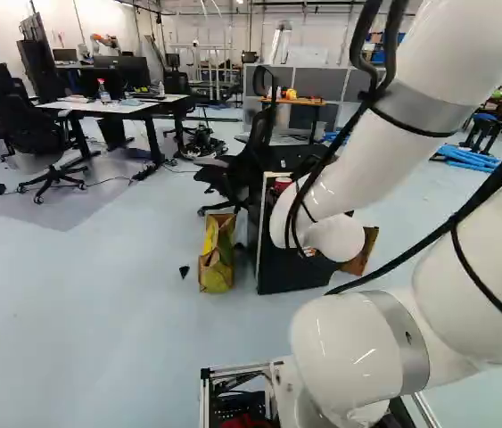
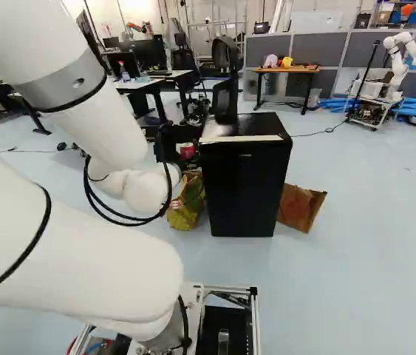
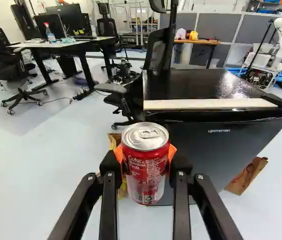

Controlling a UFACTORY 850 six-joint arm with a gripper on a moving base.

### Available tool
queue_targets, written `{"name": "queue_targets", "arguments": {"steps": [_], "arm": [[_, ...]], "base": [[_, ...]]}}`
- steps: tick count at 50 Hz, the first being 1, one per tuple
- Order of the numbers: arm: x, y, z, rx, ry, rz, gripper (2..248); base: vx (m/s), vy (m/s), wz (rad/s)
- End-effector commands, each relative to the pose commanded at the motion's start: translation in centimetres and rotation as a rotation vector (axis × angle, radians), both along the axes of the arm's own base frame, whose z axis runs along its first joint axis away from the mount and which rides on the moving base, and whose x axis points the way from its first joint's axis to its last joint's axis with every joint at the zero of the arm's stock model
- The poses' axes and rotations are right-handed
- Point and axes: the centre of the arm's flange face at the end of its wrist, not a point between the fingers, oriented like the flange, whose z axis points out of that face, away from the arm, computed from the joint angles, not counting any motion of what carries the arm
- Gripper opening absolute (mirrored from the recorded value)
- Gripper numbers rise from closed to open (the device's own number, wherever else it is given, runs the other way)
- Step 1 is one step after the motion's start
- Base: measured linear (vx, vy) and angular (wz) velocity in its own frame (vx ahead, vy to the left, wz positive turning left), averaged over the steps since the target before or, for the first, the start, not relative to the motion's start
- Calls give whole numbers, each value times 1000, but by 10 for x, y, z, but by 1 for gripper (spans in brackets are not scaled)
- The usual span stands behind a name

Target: Grab a drink from the fridge

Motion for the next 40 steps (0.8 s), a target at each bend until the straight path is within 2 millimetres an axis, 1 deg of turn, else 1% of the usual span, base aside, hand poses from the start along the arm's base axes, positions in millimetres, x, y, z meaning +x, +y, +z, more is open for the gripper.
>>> {"name": "queue_targets", "arguments": {"steps": [40], "arm": [[-3, 1, -1, 0, 2, 2, 100]], "base": [[0, 0, 0]]}}
